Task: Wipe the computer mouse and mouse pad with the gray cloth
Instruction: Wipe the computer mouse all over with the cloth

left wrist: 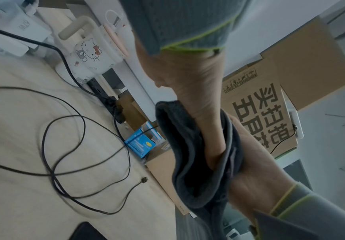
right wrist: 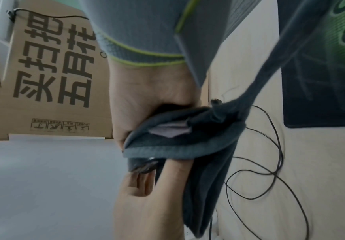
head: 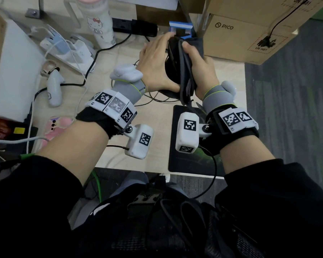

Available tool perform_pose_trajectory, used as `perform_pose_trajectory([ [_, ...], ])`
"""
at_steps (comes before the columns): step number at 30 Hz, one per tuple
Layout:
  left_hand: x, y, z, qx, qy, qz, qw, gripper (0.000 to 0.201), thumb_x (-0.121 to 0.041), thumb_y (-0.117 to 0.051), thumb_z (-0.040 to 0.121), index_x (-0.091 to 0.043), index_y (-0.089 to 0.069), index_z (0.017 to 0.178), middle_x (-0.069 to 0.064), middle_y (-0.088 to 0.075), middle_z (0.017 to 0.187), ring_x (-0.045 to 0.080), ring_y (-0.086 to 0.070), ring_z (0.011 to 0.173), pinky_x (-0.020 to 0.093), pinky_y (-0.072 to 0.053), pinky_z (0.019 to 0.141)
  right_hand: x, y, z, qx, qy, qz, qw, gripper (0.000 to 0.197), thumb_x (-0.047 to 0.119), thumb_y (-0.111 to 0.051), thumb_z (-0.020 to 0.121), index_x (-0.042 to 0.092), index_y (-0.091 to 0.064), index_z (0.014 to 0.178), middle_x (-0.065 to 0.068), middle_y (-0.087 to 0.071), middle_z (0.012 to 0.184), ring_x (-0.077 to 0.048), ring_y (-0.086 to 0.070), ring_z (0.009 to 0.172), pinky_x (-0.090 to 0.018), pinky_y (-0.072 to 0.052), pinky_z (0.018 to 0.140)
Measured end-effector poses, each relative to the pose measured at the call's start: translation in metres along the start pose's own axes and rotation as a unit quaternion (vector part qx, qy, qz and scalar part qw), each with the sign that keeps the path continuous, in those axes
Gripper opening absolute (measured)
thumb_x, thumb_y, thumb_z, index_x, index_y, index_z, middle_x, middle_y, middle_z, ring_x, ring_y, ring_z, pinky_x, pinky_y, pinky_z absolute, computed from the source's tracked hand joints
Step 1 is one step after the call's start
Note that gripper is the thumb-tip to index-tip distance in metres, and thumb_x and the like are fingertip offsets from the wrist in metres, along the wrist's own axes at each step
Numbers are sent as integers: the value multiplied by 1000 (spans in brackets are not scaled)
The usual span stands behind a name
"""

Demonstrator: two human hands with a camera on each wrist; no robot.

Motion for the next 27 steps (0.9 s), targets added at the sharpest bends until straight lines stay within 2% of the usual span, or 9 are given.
perform_pose_trajectory([
  [4, 12, 12, 4, -6, -33, 2, 999, 115, -57, -74, 42, -11, -35, 139, 6, -41, 141, 23, -40, 133, 44, -31, 113, -2, -9, 4, 67, -23, 50, 996, 38, 27, -63, 87, 3, -62, 116, -18, -69, 113, -27, -68, 101, -36, -55, 90],
  [8, 18, 25, 6, 4, -57, 3, 998, 120, -62, -76, 38, -9, -38, 139, 8, -43, 141, 24, -40, 133, 42, -31, 113, -1, -16, 7, 129, -39, 41, 990, 25, 10, -67, 76, 4, -64, 100, -14, -70, 91, -27, -68, 84, -36, -56, 84],
  [12, 19, 27, 11, 5, -67, 21, 998, 117, -61, -72, 39, -5, -41, 137, 9, -46, 139, 23, -44, 131, 45, -33, 112, 10, -33, 3, 36, -35, 50, 997, 27, 9, -72, 78, -3, -62, 100, -12, -70, 80, -22, -70, 71, -33, -59, 71],
  [15, 20, 24, 12, 7, -80, 10, 997, 114, -59, -71, 42, -4, -40, 136, 9, -46, 138, 23, -43, 132, 47, -33, 111, 18, -38, 0, -37, -40, 18, 998, 28, 20, -74, 78, 10, -49, 82, -9, -65, 82, -22, -69, 78, -41, -59, 83],
  [19, 19, 26, 16, 7, -94, -6, 996, 112, -58, -72, 42, -4, -40, 135, 7, -47, 137, 22, -44, 130, 45, -33, 110, 22, -39, 9, -61, -48, -12, 997, 38, 31, -74, 78, 19, -38, 80, -7, -60, 93, -23, -68, 89, -43, -59, 85],
  [22, 23, 31, 19, -1, -99, -5, 995, 108, -51, -75, 45, -6, -40, 137, 7, -47, 138, 22, -44, 129, 41, -34, 111, 23, -38, 12, -21, -30, 6, 999, 26, 19, -71, 80, 13, -47, 84, -6, -62, 87, -19, -67, 80, -39, -58, 84],
  [24, 22, 34, 24, -5, -113, 4, 994, 97, -41, -72, 47, -7, -45, 134, 9, -50, 134, 23, -46, 125, 37, -37, 108, 17, -40, 12, 57, -13, -2, 998, 31, 5, -72, 70, 2, -56, 96, -8, -66, 83, -17, -67, 72, -33, -58, 73],
  [25, 19, 36, 27, 3, -128, 19, 992, 93, -38, -70, 47, -7, -48, 132, 9, -52, 132, 25, -46, 124, 36, -38, 107, 12, -42, 13, 87, -15, -32, 996, 38, 3, -69, 65, 1, -56, 101, -8, -66, 84, -16, -67, 71, -30, -57, 69],
  [27, 13, 38, 33, 45, -150, 55, 986, 97, -38, -67, 45, -7, -46, 134, 9, -50, 135, 25, -43, 128, 36, -37, 108, 2, -48, 12, 110, -21, -59, 992, 34, 3, -64, 67, 4, -56, 100, -7, -66, 81, -15, -65, 72, -28, -56, 67],
])
Point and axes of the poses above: each hand's wrist, its own z-axis towards the middle knuckle, its own y-axis out of the back of the hand, x = y × z, the point moved 1 cm from there along z, towards the middle knuckle
